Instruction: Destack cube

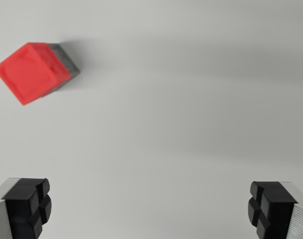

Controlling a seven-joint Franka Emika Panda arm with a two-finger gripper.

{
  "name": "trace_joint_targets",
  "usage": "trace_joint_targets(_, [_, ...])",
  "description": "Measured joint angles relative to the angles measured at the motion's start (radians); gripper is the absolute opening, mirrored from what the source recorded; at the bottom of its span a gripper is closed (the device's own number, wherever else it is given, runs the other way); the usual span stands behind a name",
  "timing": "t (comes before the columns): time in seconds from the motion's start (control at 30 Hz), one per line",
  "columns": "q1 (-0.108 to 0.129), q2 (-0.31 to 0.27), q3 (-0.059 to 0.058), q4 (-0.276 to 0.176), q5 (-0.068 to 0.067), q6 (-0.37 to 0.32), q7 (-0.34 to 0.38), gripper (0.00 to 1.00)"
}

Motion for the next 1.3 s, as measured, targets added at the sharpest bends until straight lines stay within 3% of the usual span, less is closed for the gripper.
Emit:
trace_joint_targets(0.7, [0.028,0.050,0.029,-0.019,0.000,0.061,-0.088,1.00])
trace_joint_targets(1.3, [0.063,0.120,0.059,-0.021,-0.010,0.126,-0.193,1.00])
